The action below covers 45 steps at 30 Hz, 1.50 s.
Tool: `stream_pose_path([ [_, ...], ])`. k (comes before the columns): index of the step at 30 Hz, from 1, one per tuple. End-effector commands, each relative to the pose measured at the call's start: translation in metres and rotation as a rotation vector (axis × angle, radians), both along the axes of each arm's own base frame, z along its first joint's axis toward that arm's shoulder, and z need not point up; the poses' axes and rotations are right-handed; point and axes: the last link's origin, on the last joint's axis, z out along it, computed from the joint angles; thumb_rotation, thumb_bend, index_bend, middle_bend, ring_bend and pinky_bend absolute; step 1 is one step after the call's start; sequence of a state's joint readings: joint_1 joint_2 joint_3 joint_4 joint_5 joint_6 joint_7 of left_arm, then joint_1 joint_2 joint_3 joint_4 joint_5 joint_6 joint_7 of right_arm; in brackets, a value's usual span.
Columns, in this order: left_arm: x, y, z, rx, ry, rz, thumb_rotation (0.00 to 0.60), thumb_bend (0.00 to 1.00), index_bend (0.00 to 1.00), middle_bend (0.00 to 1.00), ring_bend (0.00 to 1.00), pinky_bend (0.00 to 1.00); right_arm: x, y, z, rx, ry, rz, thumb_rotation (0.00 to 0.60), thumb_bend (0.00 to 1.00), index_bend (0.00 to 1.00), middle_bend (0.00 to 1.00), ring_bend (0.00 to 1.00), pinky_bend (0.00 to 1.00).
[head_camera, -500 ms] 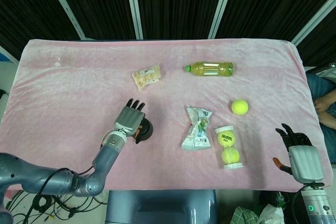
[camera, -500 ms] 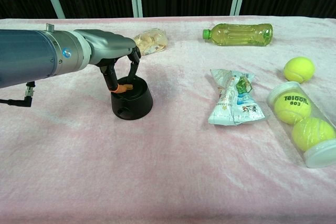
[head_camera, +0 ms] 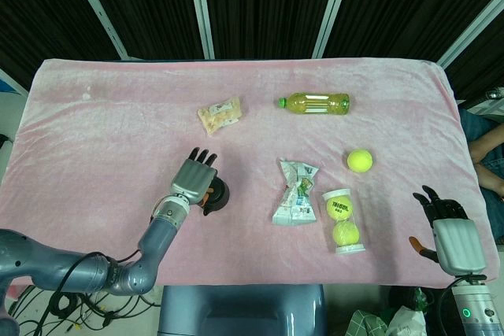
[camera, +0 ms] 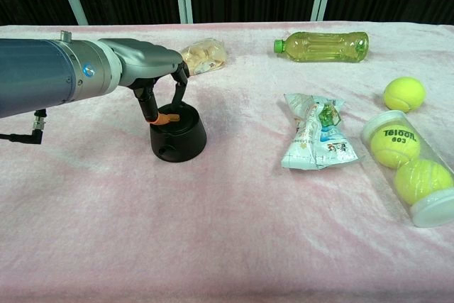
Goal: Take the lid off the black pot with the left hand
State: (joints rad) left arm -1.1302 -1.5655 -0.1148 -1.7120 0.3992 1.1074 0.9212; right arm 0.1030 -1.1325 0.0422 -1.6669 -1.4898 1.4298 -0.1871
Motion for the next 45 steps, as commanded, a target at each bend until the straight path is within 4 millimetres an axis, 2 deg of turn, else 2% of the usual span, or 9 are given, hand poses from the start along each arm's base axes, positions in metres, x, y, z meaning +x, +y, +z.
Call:
stream_pose_path([
  [1, 0.000, 0.000, 0.001, 0.001, 0.001, 0.000, 0.600, 0.33, 0.50, 0.09, 0.00, 0.00, 0.000, 0.000, 0.000, -0.001, 0.000, 0.000, 0.600, 0.11, 0.19, 0.10, 0.27, 0.22],
  [22, -0.002, 0.003, -0.007, -0.010, 0.023, -0.008, 0.600, 0.34, 0.51, 0.09, 0.00, 0.00, 0.000, 0.000, 0.000, -0.002, 0.000, -0.006, 0.600, 0.11, 0.19, 0.10, 0.27, 0.22],
  [45, 0.001, 0.002, -0.014, -0.025, 0.033, -0.042, 0.600, 0.48, 0.58, 0.10, 0.00, 0.00, -0.001, 0.000, 0.001, -0.002, -0.005, -0.009, 0.600, 0.11, 0.19, 0.10, 0.27, 0.22],
])
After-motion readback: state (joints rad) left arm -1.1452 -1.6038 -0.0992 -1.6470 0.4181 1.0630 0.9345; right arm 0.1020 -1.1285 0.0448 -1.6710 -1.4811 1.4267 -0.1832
